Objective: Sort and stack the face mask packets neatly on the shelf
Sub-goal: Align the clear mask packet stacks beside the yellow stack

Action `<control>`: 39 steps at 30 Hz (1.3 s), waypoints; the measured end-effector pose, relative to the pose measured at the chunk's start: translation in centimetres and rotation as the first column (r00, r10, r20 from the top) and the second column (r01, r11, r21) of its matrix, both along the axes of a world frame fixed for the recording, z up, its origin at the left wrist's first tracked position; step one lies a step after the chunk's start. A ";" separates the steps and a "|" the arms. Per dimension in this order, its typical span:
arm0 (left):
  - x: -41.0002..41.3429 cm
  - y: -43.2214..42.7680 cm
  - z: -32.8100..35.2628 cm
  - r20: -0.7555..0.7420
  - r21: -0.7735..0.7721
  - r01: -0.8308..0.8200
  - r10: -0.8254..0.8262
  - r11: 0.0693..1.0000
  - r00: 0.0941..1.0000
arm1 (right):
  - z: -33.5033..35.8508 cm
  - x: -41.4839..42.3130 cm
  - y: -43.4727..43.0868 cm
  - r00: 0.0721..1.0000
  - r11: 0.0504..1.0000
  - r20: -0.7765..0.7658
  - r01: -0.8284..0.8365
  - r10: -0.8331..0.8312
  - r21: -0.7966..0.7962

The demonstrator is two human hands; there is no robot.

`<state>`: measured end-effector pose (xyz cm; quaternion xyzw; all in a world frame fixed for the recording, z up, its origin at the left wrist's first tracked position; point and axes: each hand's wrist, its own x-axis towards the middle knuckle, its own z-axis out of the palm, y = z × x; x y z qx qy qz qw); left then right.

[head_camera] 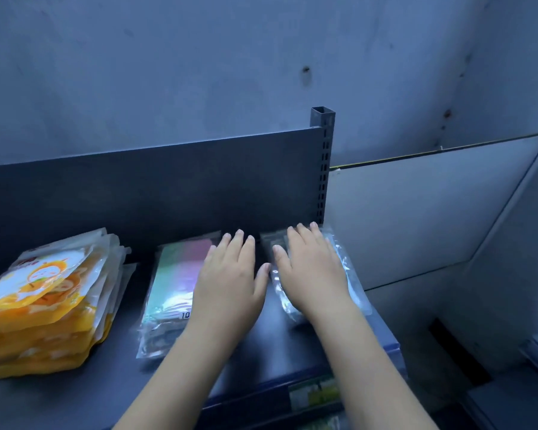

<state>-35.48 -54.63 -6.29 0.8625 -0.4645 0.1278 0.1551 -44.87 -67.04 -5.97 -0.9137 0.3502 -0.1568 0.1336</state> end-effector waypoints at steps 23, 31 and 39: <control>-3.8 -3.7 -2.5 -0.924 -0.292 -0.390 -0.153 0.873 0.350 | -1.9 -3.0 -4.1 0.904 0.706 0.324 -0.035 -0.279 0.707; -4.2 -4.0 -1.8 -0.936 -0.308 -0.410 -0.194 0.859 0.295 | -1.8 -3.4 -4.9 0.873 0.523 0.365 -0.156 -0.324 0.838; -4.4 -4.1 -1.3 -0.932 -0.302 -0.385 -0.183 0.872 0.314 | -2.5 -4.4 -5.1 0.822 0.392 0.408 -0.250 -0.396 0.885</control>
